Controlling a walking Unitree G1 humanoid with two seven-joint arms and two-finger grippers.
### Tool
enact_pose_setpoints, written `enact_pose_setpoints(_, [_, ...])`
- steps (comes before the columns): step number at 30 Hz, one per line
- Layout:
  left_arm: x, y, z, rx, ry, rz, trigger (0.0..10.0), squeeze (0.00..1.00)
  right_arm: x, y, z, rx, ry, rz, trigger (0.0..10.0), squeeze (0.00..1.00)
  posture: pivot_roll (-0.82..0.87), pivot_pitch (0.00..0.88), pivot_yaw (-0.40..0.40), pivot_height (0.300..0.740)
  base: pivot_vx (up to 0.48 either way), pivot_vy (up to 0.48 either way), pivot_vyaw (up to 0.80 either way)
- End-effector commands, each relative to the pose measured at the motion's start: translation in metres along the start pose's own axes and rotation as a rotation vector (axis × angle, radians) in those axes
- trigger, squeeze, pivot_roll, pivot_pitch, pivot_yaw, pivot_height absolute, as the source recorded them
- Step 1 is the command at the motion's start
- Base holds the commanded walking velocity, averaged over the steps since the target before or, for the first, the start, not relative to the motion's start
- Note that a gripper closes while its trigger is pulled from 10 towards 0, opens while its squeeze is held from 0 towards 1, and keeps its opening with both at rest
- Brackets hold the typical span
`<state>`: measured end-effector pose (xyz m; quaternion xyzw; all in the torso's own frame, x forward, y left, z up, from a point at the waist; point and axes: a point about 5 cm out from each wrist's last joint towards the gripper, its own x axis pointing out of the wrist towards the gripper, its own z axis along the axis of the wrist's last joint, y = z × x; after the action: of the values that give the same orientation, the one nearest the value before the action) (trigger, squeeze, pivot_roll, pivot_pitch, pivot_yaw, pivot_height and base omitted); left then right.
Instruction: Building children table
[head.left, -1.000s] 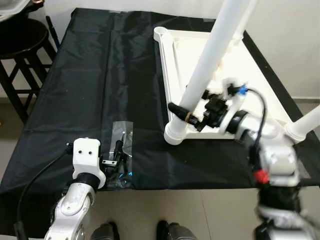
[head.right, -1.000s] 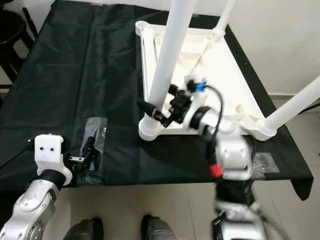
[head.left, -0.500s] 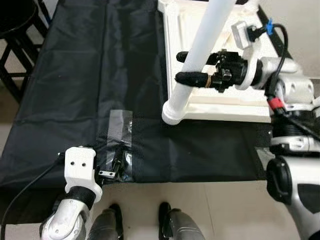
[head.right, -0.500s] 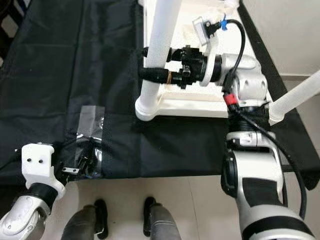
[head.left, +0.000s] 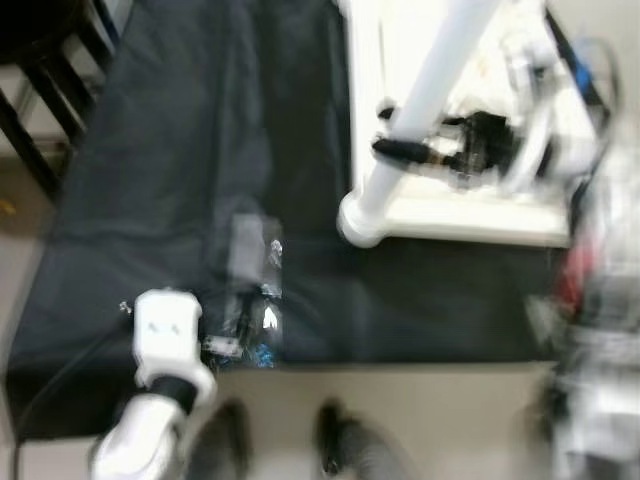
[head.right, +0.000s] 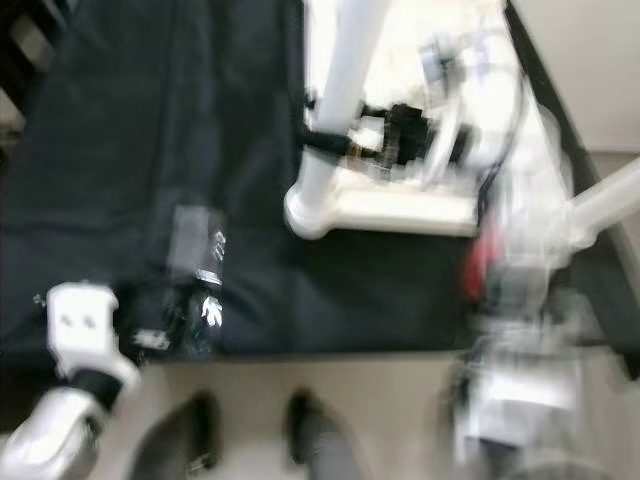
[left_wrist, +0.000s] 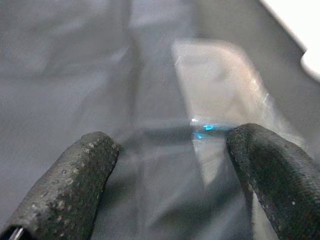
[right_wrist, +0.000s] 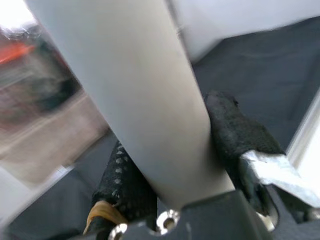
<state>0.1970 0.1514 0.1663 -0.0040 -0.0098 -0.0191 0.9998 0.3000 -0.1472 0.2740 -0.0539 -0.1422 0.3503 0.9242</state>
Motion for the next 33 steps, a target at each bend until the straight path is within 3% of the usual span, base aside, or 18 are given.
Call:
enact_pose_setpoints(1, [-0.001,0.001,-0.016,-0.013,0.062,0.017,10.0,0.0,-0.065,-0.008,-0.064,0.045,0.369,-0.632,0.0,0.0,-0.07,0.262,-0.202,0.74,0.0,0.0,0.0])
enact_pose_setpoints(2, [-0.001,0.001,-0.016,-0.013,0.062,0.017,10.0,0.0,-0.065,-0.008,-0.064,0.045,0.369,-0.632,0.0,0.0,-0.07,0.262,-0.202,0.74,0.0,0.0,0.0])
enact_pose_setpoints(3, [0.006,0.001,-0.024,-0.018,0.073,0.02,10.0,0.0,-0.068,0.021,-0.093,0.071,0.474,-0.642,0.0,0.0,-0.05,0.172,-0.178,0.74,0.0,0.0,0.0])
enact_pose_setpoints(5, [0.023,0.001,-0.04,-0.035,0.099,0.009,10.0,0.0,-0.031,0.047,-0.119,0.118,0.476,-0.467,0.0,0.0,-0.03,0.103,-0.175,0.74,0.0,0.0,0.0])
enact_pose_setpoints(6, [0.023,0.001,-0.04,-0.035,0.099,0.009,10.0,0.0,-0.031,0.047,-0.119,0.118,0.476,-0.467,0.0,0.0,-0.03,0.103,-0.175,0.74,0.0,0.0,0.0])
enact_pose_setpoints(8, [0.03,0.001,-0.045,-0.041,0.105,0.003,10.0,0.0,-0.009,0.044,-0.12,0.128,0.443,-0.415,0.0,0.0,-0.02,0.085,-0.179,0.74,0.0,0.0,0.0])
enact_pose_setpoints(10, [0.03,0.001,-0.045,-0.041,0.105,0.003,10.0,0.0,-0.009,0.044,-0.12,0.128,0.443,-0.415,0.0,0.0,-0.02,0.085,-0.179,0.74,0.0,0.0,0.0])
enact_pose_setpoints(11, [0.034,0.003,-0.045,-0.033,0.099,0.009,10.0,0.0,-0.008,0.04,-0.115,0.145,0.452,-0.405,10.0,0.0,-0.04,0.085,-0.154,0.74,0.0,0.0,0.0])
enact_pose_setpoints(16, [0.036,0.004,-0.043,-0.027,0.093,0.014,10.0,0.0,-0.007,0.038,-0.099,0.142,0.41,-0.289,10.0,0.0,-0.04,0.102,-0.147,0.74,0.0,0.0,0.0])
enact_pose_setpoints(17, [0.034,0.004,-0.042,-0.026,0.09,0.01,10.0,0.0,-0.006,0.033,-0.087,0.141,0.35,-0.202,10.0,1.0,-0.04,0.121,-0.141,0.74,0.0,0.0,0.0])
enact_pose_setpoints(18, [0.032,0.004,-0.04,-0.028,0.089,0.006,10.0,0.0,-0.004,0.025,-0.072,0.142,0.275,-0.052,10.0,1.0,-0.03,0.144,-0.135,0.74,0.0,0.0,0.0])
enact_pose_setpoints(21, [0.026,0.004,-0.035,-0.031,0.076,0.002,10.0,0.0,-0.005,0.011,-0.044,0.117,0.178,0.194,10.0,1.0,-0.02,0.182,-0.129,0.74,0.0,0.0,0.0])
enact_pose_setpoints(26, [0.019,0.004,-0.029,-0.03,0.057,-0.001,10.0,0.0,0.006,-0.013,-0.033,-0.008,0.164,0.302,10.0,1.0,0.0,0.239,-0.117,0.74,0.0,0.0,0.0])
enact_pose_setpoints(27, [0.019,0.004,-0.029,-0.03,0.057,-0.001,10.0,0.0,0.006,-0.013,-0.033,-0.008,0.164,0.302,10.0,1.0,0.0,0.239,-0.117,0.74,0.0,0.0,0.0])
enact_pose_setpoints(28, [0.013,0.005,-0.023,-0.024,0.052,-0.006,10.0,0.0,0.011,-0.023,-0.022,0.029,0.184,0.491,10.0,1.0,0.02,0.296,-0.102,0.74,0.0,0.0,0.0])
enact_pose_setpoints(31, [0.01,0.005,-0.02,-0.021,0.051,-0.007,10.0,0.0,0.011,-0.025,-0.018,0.048,0.201,0.564,10.0,1.0,0.03,0.302,-0.101,0.74,0.0,0.0,0.0])
enact_pose_setpoints(32, [0.007,0.005,-0.018,-0.018,0.053,-0.008,10.0,0.0,0.013,-0.028,-0.012,0.059,0.207,0.625,10.0,0.72,0.03,0.32,-0.097,0.74,0.0,0.0,0.0])
enact_pose_setpoints(33, [0.007,0.005,-0.018,-0.018,0.053,-0.008,10.0,0.0,0.013,-0.028,-0.012,0.059,0.207,0.625,10.0,0.72,0.03,0.32,-0.097,0.74,0.0,0.0,0.0])
